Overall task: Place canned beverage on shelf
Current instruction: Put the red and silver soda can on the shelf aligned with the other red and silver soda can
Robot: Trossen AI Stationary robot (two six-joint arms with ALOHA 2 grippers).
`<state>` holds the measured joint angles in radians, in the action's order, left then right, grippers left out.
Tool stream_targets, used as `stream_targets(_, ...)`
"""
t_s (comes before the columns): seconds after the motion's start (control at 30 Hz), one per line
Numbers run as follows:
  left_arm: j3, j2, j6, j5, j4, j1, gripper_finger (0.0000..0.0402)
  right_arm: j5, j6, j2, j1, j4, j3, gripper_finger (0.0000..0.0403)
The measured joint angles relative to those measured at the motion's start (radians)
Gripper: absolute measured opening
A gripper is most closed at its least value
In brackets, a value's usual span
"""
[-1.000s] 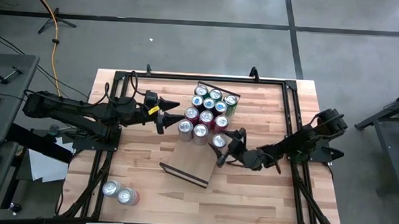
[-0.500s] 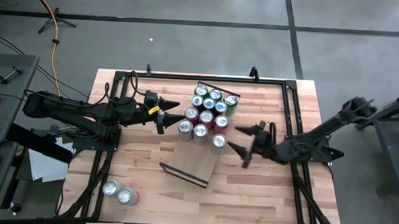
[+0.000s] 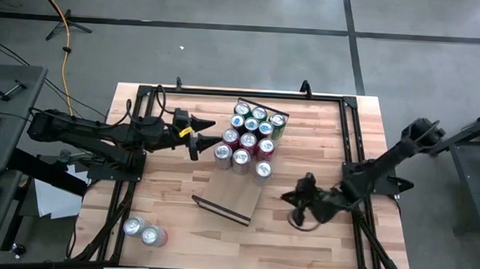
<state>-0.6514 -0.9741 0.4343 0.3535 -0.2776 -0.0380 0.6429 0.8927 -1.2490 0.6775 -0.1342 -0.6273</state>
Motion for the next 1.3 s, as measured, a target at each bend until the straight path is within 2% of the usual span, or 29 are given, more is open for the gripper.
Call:
stream_targets(0.1, 0.0, 0.0, -0.001, 0.024, 0.01, 0.0, 0.0296, 0.002, 0.015, -0.081, -0.064, 0.051, 0.0, 0.0022)
stream_targets(0.2, 0.0, 0.0, -0.001, 0.033, 0.02, 0.0, 0.0296, -0.009, -0.025, -0.136, -0.123, 0.133, 0.0, 0.0005)
stream_targets(0.4, 0.0, 0.004, 0.037, -0.011, 0.084, 0.0, 0.0296, -0.059, -0.133, -0.16, -0.189, 0.254, 0.0, 0.0001)
stream_targets(0.57, -0.002, 0.054, 0.107, -0.092, 0.296, 0.021, 0.0296, -0.078, -0.156, -0.158, -0.215, 0.254, 0.0, 0.0)
stream_targets(0.73, -0.002, 0.094, 0.186, -0.063, 0.589, 0.055, 0.0296, -0.095, -0.179, -0.158, -0.24, 0.268, 0.0, 0.0)
stream_targets(0.9, 0.0, 0.042, 0.217, -0.048, 0.812, 0.089, 0.0296, -0.102, -0.205, -0.158, -0.271, 0.287, 0.0, 0.0)
stream_targets(1.3, 0.0, -0.148, 0.131, -0.029, 0.767, 0.098, 0.0296, -0.123, -0.246, -0.158, -0.331, 0.341, 0.0, 0.0)
